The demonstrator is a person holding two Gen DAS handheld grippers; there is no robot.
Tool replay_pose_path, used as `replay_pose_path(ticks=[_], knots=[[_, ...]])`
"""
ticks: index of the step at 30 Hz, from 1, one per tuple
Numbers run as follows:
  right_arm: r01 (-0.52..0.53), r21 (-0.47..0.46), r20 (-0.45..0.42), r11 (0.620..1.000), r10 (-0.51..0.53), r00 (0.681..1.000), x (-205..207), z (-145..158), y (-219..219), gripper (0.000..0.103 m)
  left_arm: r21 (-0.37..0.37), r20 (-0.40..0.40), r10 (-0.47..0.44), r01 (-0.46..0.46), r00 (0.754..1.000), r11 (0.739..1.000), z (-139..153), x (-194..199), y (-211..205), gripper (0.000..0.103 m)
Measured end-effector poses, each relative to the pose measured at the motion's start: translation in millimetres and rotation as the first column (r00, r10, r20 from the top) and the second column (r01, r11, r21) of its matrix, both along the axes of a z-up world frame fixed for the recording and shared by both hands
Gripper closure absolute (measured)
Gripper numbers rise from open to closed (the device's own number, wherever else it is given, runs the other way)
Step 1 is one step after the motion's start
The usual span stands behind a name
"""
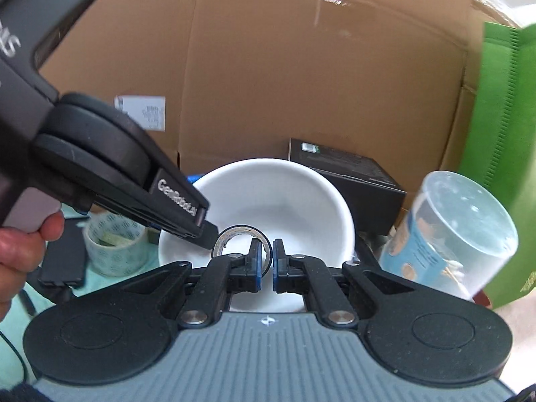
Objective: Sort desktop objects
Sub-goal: 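Lift the white bowl with the left gripper and carry it to the brown box, then lower the white bowl into the brown box and open the left gripper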
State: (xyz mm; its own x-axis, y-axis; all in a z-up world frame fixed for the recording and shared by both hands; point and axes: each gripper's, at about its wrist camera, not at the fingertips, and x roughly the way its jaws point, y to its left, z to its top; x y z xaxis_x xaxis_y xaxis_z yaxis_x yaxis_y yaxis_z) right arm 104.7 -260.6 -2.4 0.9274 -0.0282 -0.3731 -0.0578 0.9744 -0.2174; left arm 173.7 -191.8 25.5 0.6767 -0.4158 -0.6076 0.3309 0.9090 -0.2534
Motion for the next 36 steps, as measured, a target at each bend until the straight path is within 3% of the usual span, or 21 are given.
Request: replay_pose_path(ticks=[5,9,15,18,22,24,25,27,29,30,36], knots=[[-0.009,-0.03,-0.009,0.999,0.009,1.0,3,-3,1,0.099,-0.051,0.0,-0.012,0.012,1.0,0.999,-7,4,4,0.09],[-0.005,-0.027,-0.007,1.0,0.005,1.0,2,-4,0,0.099,-0.034,0.018,-0.021,0.022,1.0,0.999,-5,0,2,0.09],[-0.008,0.019,0.01,1.0,0.008,1.0,-5,-2,-5,0.099,-0.068,0.016,-0.029,0.03,0.999,0.997,-4,-9,11,0.09],[-0.006,0.01,0.035,1.0,0.006,0.999,-13,2,-4,0.099,-0.087,0.032,-0.028,0.03,0.999,0.996,1,-18,16,0.077],[-0.012,-0.015,0.062,1.0,0.013,0.998,-20,10,0,0.099,-0.089,0.07,-0.018,0.024,0.997,0.996,9,-31,19,0.073],[-0.011,-0.026,0.072,1.0,0.013,0.997,-22,12,3,0.099,-0.09,0.087,-0.007,0.014,0.996,0.996,12,-36,21,0.064],[-0.011,-0.032,0.074,0.999,0.014,0.997,-22,13,3,0.097,-0.09,0.098,0.0,0.009,0.995,0.996,13,-39,22,0.061],[-0.01,-0.049,0.066,0.999,0.013,0.998,-22,14,4,0.092,-0.089,0.118,0.018,-0.007,0.993,0.996,15,-44,25,0.04],[0.004,-0.06,0.068,0.998,0.0,0.998,-23,13,6,0.073,-0.087,0.139,0.036,-0.024,0.99,0.996,17,-50,28,0.022],[0.013,-0.067,0.076,0.998,-0.008,0.997,-24,13,7,0.054,-0.087,0.148,0.043,-0.031,0.988,0.996,17,-53,30,0.018],[0.01,-0.075,0.111,0.997,-0.001,0.994,-23,18,2,0.046,-0.108,0.15,0.068,-0.052,0.986,0.993,19,-64,42,0.011]])
